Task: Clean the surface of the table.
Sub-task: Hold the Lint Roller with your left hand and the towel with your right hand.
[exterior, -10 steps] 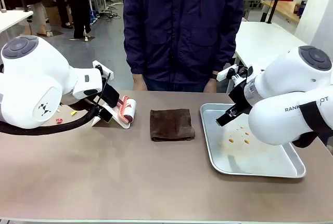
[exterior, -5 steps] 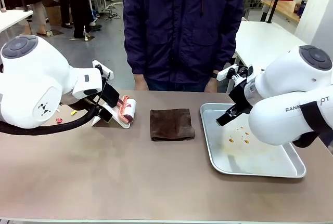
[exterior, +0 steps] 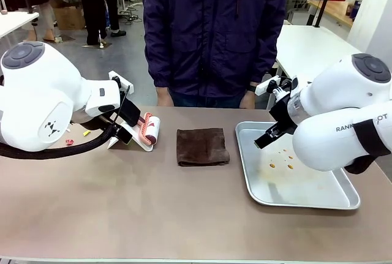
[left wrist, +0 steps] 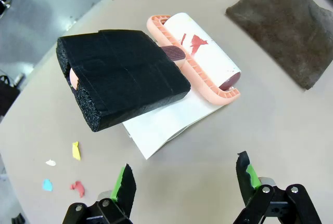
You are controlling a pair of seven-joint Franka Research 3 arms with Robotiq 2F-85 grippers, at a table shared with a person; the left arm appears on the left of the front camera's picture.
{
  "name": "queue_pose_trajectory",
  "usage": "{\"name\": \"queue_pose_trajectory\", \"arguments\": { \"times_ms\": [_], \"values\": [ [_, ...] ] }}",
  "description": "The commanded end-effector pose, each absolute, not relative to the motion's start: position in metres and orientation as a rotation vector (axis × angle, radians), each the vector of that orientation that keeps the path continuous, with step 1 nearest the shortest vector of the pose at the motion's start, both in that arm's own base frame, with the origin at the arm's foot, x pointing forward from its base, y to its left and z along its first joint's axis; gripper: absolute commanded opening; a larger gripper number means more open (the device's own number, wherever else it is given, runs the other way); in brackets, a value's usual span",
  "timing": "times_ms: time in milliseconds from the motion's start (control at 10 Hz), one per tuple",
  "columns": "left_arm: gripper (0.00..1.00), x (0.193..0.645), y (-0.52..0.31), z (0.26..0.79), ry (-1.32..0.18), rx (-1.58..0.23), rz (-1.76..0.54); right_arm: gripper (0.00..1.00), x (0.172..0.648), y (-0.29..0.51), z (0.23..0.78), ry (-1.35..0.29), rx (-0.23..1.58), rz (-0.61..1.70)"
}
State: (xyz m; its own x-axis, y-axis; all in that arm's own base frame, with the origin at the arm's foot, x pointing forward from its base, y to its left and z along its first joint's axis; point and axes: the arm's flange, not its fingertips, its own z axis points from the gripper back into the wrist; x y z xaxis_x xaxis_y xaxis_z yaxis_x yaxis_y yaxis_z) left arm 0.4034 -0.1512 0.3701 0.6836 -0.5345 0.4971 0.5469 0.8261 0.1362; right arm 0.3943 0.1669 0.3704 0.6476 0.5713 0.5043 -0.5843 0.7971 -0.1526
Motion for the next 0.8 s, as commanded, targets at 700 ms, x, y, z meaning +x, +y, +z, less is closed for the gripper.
{"name": "queue_pose_trajectory", "arguments": {
  "times_ms": [700],
  "values": [
    [1.00, 0.4034, -0.1513, 0.3702, -0.550, -0.024, -0.607, 1.00, 0.3944, 0.1669, 0.3706, -0.565, 0.025, 0.656]
  ]
}}
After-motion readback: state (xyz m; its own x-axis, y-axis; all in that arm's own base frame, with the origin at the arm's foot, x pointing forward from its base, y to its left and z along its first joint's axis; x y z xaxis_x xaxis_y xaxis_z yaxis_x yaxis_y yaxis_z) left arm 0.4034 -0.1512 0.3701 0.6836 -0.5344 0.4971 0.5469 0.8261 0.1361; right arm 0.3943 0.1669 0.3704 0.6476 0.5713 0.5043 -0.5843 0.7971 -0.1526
